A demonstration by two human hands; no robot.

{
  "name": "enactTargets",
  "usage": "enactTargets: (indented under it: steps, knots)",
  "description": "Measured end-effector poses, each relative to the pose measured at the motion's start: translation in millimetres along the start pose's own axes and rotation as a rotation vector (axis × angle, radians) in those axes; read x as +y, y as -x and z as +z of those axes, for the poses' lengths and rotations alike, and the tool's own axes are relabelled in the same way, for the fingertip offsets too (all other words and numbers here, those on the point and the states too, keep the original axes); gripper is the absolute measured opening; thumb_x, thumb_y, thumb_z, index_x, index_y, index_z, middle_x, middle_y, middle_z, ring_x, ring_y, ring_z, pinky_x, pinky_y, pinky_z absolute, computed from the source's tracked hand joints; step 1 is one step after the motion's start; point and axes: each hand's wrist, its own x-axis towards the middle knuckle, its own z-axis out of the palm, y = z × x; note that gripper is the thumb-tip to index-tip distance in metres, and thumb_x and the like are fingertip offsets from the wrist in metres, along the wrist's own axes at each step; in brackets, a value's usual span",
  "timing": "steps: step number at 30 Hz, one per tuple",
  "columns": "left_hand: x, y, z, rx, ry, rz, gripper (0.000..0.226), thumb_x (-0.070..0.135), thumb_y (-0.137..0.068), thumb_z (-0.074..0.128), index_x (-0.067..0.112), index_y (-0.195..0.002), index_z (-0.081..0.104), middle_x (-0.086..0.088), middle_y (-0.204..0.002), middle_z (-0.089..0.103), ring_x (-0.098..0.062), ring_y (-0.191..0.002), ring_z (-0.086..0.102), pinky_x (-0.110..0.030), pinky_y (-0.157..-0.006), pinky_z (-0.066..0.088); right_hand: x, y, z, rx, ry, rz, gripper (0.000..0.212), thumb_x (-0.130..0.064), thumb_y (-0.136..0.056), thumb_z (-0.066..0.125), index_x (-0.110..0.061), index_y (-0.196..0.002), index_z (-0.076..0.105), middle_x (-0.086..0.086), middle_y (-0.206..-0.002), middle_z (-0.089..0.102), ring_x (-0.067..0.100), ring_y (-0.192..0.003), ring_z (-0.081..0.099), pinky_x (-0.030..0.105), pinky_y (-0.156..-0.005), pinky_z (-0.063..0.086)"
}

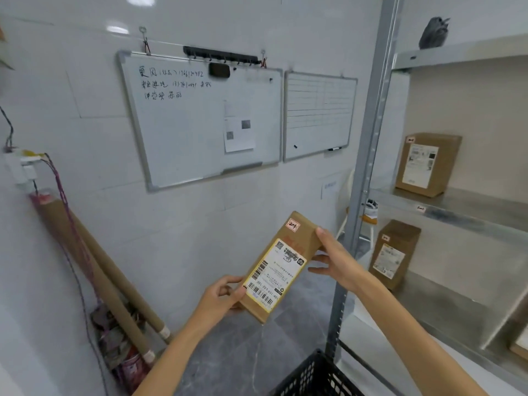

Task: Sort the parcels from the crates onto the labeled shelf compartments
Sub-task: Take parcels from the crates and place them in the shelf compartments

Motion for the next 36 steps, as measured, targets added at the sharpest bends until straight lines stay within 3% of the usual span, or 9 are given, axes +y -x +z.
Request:
enactTargets:
  steps: [5, 11, 16, 20, 23, 26, 29, 31, 36]
  knots:
    - [0.4, -4.8, 27.4, -0.147, -0.077, -0.053, 0.032, 0.012, -0.083, 0.069, 0.018, -0.11, 0.054, -0.014, -0.087, 0.065, -0.016, -0.08, 0.069, -0.049, -0.066, 0.059, 1.4, 15.3, -5.9, 0.056, -0.122, -0.104, 0.068, -0.052, -0.081, 0.055, -0.036, -0.141, 0.026, 0.003, -0.132, 0.053, 0.024, -0.119, 0.054, 0.042, -0.088, 0.051]
    - [14.1, -11.2, 89.4, -0.299, -0.089, 0.048, 0.063, 0.021, -0.086, 0.066, 0.047, -0.132, 0.03, -0.006, -0.111, 0.065, -0.019, -0.097, 0.068, -0.037, -0.062, 0.059, 15.5, 38.3, -16.8, 0.12, -0.08, -0.23, 0.051, -0.013, -0.09, 0.059, -0.027, -0.136, 0.04, 0.001, -0.124, 0.062, 0.02, -0.117, 0.059, 0.042, -0.095, 0.052]
    - [12.7, -18.9, 137.3, -0.352, -0.298, 0.123, 0.066, 0.025, -0.09, 0.061, 0.035, -0.144, 0.024, 0.005, -0.121, 0.059, -0.014, -0.1, 0.062, -0.034, -0.075, 0.058, 27.7, 61.6, -42.3, 0.248, -0.058, -0.272, 0.068, 0.0, -0.089, 0.057, -0.027, -0.146, 0.03, -0.001, -0.139, 0.05, 0.015, -0.129, 0.047, 0.044, -0.095, 0.051]
    - [10.2, -23.9, 170.3, -0.458, -0.388, 0.094, 0.068, 0.057, -0.079, 0.062, 0.028, -0.136, 0.041, 0.016, -0.121, 0.059, -0.005, -0.108, 0.058, -0.02, -0.09, 0.049, 41.8, 87.2, -69.2, 0.354, -0.026, -0.284, 0.07, 0.006, -0.088, 0.057, -0.029, -0.143, 0.031, -0.008, -0.137, 0.048, 0.004, -0.125, 0.046, 0.031, -0.089, 0.055]
    - [14.9, -17.9, 203.0, -0.533, -0.485, 0.065, 0.031, 0.045, -0.089, 0.055, 0.024, -0.112, 0.059, 0.013, -0.113, 0.062, -0.005, -0.105, 0.058, -0.011, -0.083, 0.047, 61.5, 100.4, -82.2, 0.385, 0.029, -0.261, 0.076, 0.01, -0.087, 0.054, -0.03, -0.146, 0.028, -0.005, -0.141, 0.045, 0.009, -0.13, 0.043, 0.039, -0.1, 0.048]
    - [9.7, -8.7, 233.4, -0.544, -0.46, 0.094, 0.012, 0.039, -0.092, 0.052, 0.035, -0.103, 0.055, 0.014, -0.103, 0.063, 0.005, -0.087, 0.06, -0.006, -0.073, 0.047, 72.1, 103.9, -92.9, 0.433, 0.143, -0.284, 0.073, 0.014, -0.085, 0.05, -0.031, -0.141, 0.037, -0.008, -0.141, 0.045, 0.006, -0.132, 0.04, 0.032, -0.105, 0.044]
    - [5.0, -8.9, 258.0, -0.496, -0.405, 0.121, 0.023, 0.032, -0.09, 0.056, 0.029, -0.112, 0.051, 0.009, -0.107, 0.063, 0.005, -0.084, 0.057, -0.004, -0.064, 0.045, 75.3, 105.3, -110.6, 0.46, 0.229, -0.293, 0.075, 0.016, -0.082, 0.048, -0.032, -0.139, 0.038, -0.009, -0.139, 0.04, 0.002, -0.129, 0.039, 0.027, -0.104, 0.044]
    - [3.0, -15.7, 272.0, -0.469, -0.418, 0.127, 0.033, 0.027, -0.087, 0.063, 0.022, -0.117, 0.049, 0.01, -0.105, 0.062, 0.002, -0.086, 0.057, -0.005, -0.062, 0.045, 78.6, 107.3, -126.9, 0.468, 0.234, -0.272, 0.073, 0.016, -0.082, 0.048, -0.029, -0.138, 0.038, -0.006, -0.137, 0.039, 0.001, -0.124, 0.041, 0.011, -0.093, 0.045]
    - [-2.6, -30.6, 312.5, -0.468, -0.422, 0.018, 0.038, 0.011, -0.076, 0.075, 0.026, -0.101, 0.05, 0.013, -0.094, 0.062, -0.007, -0.093, 0.062, -0.013, -0.069, 0.05, 91.4, 113.1, -167.9, 0.502, 0.213, -0.274, 0.057, 0.002, -0.086, 0.058, -0.027, -0.131, 0.039, 0.001, -0.13, 0.042, 0.005, -0.119, 0.045, 0.003, -0.082, 0.043]
